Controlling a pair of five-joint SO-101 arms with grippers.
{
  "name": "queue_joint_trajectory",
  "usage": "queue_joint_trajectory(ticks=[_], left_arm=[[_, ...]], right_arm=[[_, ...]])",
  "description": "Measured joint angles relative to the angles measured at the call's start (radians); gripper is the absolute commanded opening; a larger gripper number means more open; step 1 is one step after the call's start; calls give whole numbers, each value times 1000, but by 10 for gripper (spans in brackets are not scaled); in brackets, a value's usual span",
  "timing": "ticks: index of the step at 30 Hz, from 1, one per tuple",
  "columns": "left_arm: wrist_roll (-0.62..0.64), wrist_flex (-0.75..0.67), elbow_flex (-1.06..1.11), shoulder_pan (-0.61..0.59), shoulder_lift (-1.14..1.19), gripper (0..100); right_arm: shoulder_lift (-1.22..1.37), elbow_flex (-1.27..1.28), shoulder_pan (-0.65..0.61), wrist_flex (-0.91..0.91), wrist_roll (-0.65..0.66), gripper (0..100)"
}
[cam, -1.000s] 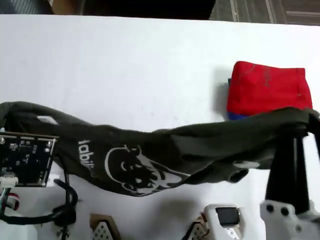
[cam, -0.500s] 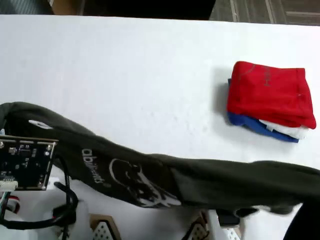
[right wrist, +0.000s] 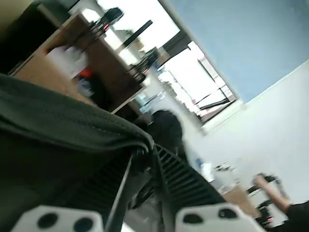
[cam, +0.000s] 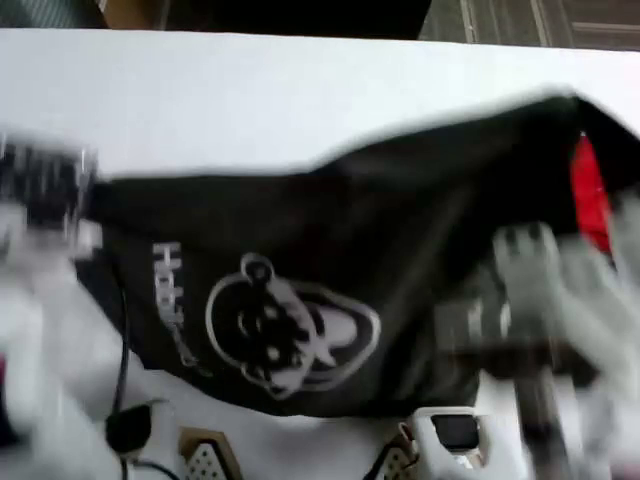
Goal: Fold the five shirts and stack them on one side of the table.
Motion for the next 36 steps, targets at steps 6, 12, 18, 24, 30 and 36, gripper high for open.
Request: queue_joint_trajectory(ticks=[6, 12, 18, 24, 30, 36], left_arm=[[0, -176, 0, 69, 341, 24], [0, -213, -239, 107, 661, 24], [-35, -112, -525, 112, 941, 24], [-91, 29, -644, 112, 1148, 24], [-143, 153, -655, 112, 1249, 24], [-170, 209, -652, 112, 1260, 24]], right_arm=[[233, 176, 0, -183, -3, 21], [437, 180, 2, -304, -3, 21], [563, 149, 2, -299, -3, 21], [671, 149, 3, -175, -3, 21], [753, 149, 6, 9, -3, 21], [760, 147, 8, 141, -3, 21]])
